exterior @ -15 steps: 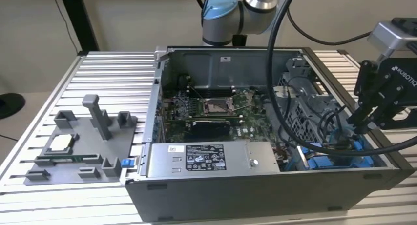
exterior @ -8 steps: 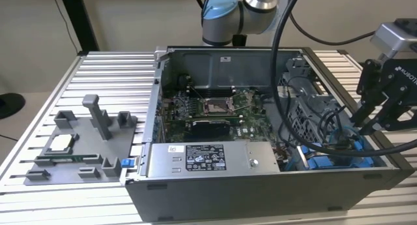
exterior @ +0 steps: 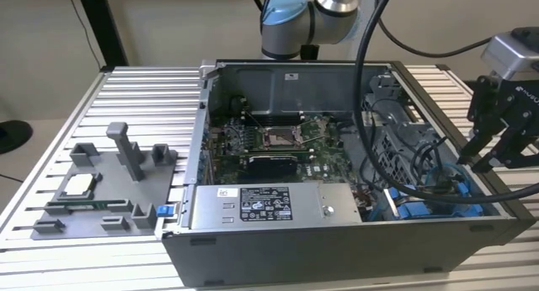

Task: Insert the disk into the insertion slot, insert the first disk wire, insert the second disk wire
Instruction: 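Insert the second disk wire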

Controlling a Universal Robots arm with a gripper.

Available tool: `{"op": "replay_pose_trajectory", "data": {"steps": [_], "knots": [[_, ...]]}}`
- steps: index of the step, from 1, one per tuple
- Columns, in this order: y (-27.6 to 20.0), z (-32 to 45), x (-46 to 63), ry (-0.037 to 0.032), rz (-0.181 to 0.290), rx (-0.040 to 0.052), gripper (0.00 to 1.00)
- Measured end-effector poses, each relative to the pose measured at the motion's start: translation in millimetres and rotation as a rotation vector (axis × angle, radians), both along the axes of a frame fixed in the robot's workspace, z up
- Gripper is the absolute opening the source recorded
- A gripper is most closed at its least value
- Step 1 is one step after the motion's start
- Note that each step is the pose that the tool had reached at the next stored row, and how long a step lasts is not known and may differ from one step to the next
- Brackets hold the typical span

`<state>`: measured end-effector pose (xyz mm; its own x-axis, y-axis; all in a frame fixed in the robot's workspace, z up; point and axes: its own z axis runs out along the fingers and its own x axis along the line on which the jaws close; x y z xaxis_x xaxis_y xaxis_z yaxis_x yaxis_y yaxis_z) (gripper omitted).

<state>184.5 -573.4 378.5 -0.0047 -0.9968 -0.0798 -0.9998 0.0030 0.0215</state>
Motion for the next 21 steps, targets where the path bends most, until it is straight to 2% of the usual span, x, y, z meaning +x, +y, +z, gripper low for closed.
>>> {"op": "replay_pose_trajectory", "data": {"steps": [3,9,12,21], "knots": [[0.1,-0.3,0.1,-0.0062,0.000,0.0180,1.00],[-0.3,-1.9,0.3,-0.0065,-0.015,0.0422,1.00],[-0.3,-2.6,0.3,-0.0070,-0.038,0.0480,1.00],[-1.6,-4.3,0.3,-0.0082,-0.100,0.0574,1.00]]}}
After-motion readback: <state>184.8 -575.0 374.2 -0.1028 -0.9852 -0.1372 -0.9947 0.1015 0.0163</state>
